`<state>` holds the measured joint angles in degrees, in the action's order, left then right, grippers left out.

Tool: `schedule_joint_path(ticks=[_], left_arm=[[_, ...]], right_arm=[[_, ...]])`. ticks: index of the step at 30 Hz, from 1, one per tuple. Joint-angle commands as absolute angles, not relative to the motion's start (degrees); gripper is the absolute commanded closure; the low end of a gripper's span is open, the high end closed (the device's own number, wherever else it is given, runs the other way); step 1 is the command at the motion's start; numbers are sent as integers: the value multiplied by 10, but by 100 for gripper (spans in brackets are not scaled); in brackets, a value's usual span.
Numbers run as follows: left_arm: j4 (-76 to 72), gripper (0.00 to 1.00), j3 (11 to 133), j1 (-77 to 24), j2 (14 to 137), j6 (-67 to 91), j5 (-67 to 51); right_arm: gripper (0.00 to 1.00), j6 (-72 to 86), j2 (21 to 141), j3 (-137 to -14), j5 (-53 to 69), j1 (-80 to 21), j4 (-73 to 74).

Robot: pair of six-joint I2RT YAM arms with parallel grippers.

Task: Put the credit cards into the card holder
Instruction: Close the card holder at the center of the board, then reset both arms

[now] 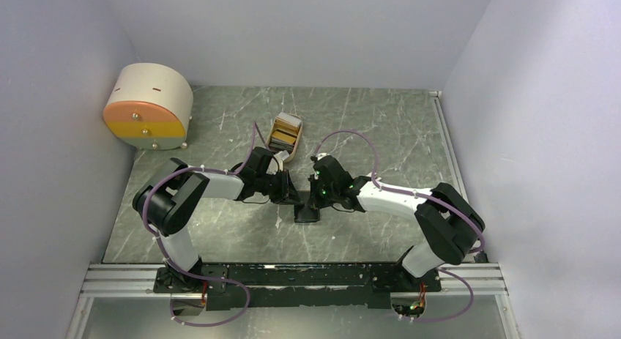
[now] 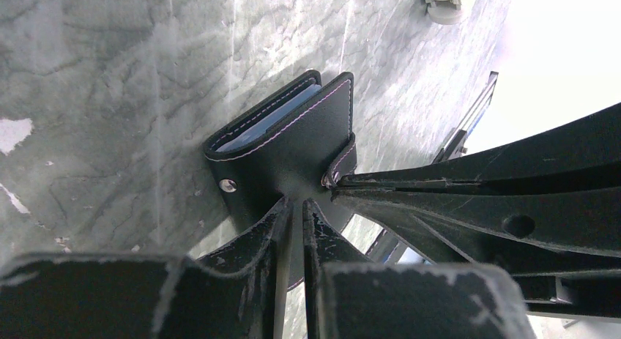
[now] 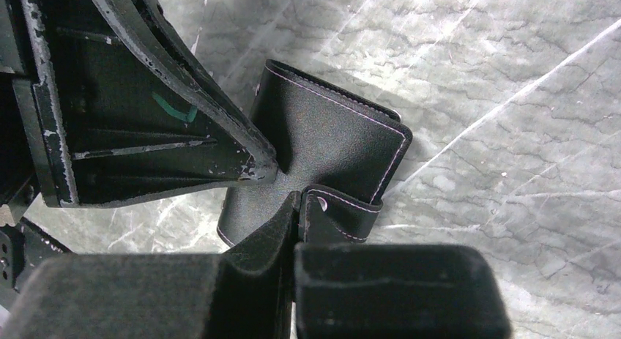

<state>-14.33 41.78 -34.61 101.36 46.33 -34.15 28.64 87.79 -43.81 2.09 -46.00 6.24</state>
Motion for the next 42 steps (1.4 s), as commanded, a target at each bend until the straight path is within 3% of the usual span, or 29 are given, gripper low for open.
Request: schedule_joint_path(ticks=[1,16,22,26,30,33,34,35,36,37,42], left_arm=[[-137,83,409,-350,1016,457,-331],[-131,83,407,-349,1013,460,-326],[-71,83,434,-349,947,470,-310],[1,77,469,-349,875,466,-262],[53,66,492,-349,793,461,-212],[129,47,531,-349,734,439,-148],[159,44,545,-348,714,432,-123],[187,38,558,-349,695,425,-100],[212,24,570,-349,676,418,-75],[242,3,581,-348,652,413,-55],[314,1,621,-348,570,392,24]], right_arm=[[100,287,907,-418,8,-466,62],[100,280,895,-405,27,-445,52],[74,269,844,-473,47,-444,89],[57,277,809,-489,71,-442,94],[41,284,763,-497,68,-440,99],[29,279,710,-506,29,-440,108],[9,276,690,-509,16,-439,111],[0,273,667,-513,3,-439,115],[1,269,652,-519,-7,-439,122],[1,267,638,-525,-18,-439,129],[1,280,582,-540,-84,-439,157]])
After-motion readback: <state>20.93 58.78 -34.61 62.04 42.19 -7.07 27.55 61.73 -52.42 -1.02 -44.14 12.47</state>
